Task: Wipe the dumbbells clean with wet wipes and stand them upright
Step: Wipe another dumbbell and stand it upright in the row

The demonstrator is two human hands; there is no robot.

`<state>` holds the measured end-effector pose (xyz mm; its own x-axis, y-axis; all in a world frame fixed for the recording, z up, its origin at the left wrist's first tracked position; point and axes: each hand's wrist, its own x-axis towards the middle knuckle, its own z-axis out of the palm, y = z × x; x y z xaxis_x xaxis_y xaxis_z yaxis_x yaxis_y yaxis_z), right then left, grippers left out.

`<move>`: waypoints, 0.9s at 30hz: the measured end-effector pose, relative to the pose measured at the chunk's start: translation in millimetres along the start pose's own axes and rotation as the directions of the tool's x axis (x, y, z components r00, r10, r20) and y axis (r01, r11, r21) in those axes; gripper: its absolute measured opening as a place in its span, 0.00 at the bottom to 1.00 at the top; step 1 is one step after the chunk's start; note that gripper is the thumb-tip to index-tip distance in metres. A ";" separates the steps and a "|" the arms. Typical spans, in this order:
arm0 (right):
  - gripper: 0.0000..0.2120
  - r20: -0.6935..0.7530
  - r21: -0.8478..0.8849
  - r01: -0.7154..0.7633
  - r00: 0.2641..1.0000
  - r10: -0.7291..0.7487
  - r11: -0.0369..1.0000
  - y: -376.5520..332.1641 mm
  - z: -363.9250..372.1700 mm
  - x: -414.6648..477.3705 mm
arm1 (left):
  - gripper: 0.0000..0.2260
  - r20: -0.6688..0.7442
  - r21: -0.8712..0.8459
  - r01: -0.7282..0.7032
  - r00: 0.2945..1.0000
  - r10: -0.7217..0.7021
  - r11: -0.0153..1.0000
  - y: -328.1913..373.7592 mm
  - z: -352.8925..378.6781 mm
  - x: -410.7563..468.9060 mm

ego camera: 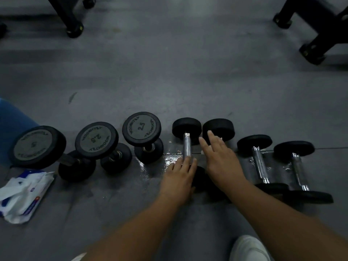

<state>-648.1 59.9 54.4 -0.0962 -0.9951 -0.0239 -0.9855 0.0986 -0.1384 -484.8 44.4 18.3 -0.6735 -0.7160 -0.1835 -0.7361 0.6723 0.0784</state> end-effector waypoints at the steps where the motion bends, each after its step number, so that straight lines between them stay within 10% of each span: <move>1: 0.31 0.008 0.000 -0.001 1.000 0.001 1.000 1.5 4.7 -1.8 | 0.32 -0.033 -0.010 -0.009 0.999 0.008 1.000 -0.4 3.5 1.3; 5: 0.31 0.040 0.004 0.039 0.998 -0.039 0.999 2.0 18.5 -0.5 | 0.16 -0.135 -0.075 -0.039 0.990 0.028 0.996 -4.5 1.0 12.2; 19: 0.23 0.436 -0.165 0.487 0.816 -0.380 0.857 -39.5 39.8 52.9 | 0.15 -0.112 -0.198 -0.106 0.990 0.085 0.975 -34.1 10.1 -17.8; 27: 0.14 0.362 -0.164 0.521 0.822 -0.440 0.838 -51.6 62.1 62.7 | 0.11 -0.238 -0.124 -0.160 0.963 0.127 0.979 -49.3 13.3 -27.8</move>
<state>-594.5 -6.9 -1.4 0.4055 -0.8575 -0.3168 -0.8986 -0.4375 0.0339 -429.0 33.6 6.4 -0.7582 -0.6487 0.0660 -0.6216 0.7496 0.2272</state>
